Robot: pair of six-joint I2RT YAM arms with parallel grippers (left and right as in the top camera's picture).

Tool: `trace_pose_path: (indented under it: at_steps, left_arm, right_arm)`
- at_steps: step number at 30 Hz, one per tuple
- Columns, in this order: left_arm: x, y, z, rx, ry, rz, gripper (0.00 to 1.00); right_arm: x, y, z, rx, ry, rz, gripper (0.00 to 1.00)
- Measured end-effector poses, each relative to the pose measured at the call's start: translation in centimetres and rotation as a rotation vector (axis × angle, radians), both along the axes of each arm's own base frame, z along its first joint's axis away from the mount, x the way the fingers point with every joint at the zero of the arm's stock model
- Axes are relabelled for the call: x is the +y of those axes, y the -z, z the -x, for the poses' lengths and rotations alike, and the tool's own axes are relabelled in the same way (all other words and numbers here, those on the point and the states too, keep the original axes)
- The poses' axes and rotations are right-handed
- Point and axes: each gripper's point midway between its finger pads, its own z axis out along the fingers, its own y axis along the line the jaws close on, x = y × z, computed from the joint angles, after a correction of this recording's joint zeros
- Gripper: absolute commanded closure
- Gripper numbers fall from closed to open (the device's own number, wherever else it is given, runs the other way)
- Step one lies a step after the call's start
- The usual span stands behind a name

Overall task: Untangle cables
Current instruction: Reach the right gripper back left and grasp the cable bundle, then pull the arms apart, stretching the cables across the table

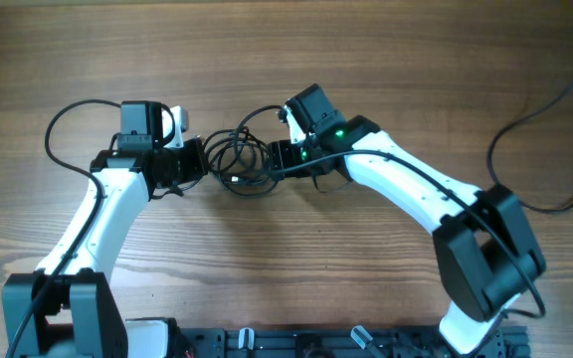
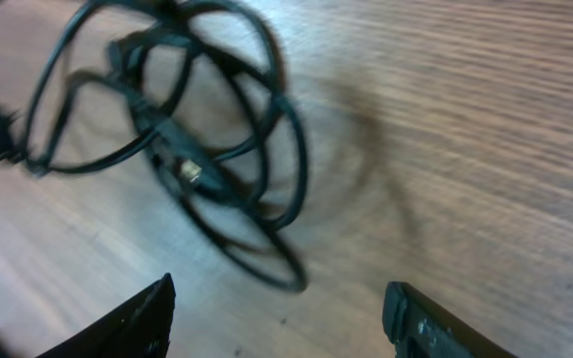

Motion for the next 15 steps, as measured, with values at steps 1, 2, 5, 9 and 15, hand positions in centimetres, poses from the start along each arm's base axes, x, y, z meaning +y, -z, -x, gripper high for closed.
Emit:
trace_pose_path:
  at_steps: [1, 2, 5, 9, 15]
  left_arm:
    - [-0.1, 0.0, 0.0, 0.0, 0.002, 0.005, 0.96]
    - [-0.2, 0.0, 0.0, 0.0, 0.004, 0.01, 0.96]
    - [-0.5, -0.2, 0.1, 0.001, 0.013, 0.03, 0.96]
    - [-1.7, -0.5, 0.4, 0.005, 0.043, 0.094, 0.96]
    - [-0.2, -1.8, 0.1, 0.027, -0.087, 0.259, 0.96]
  right_arm:
    - [-0.1, 0.7, -0.3, 0.001, 0.011, 0.014, 0.3]
    - [-0.1, 1.6, -0.6, 0.001, 0.019, 0.023, 0.31]
    - [0.0, 4.6, -0.9, 0.029, 0.022, 0.051, 0.59]
    - [-0.5, 5.9, -1.3, 0.032, 0.052, 0.086, 0.96]
    - [-5.4, 6.6, -2.5, 0.091, 0.212, 0.198, 0.96]
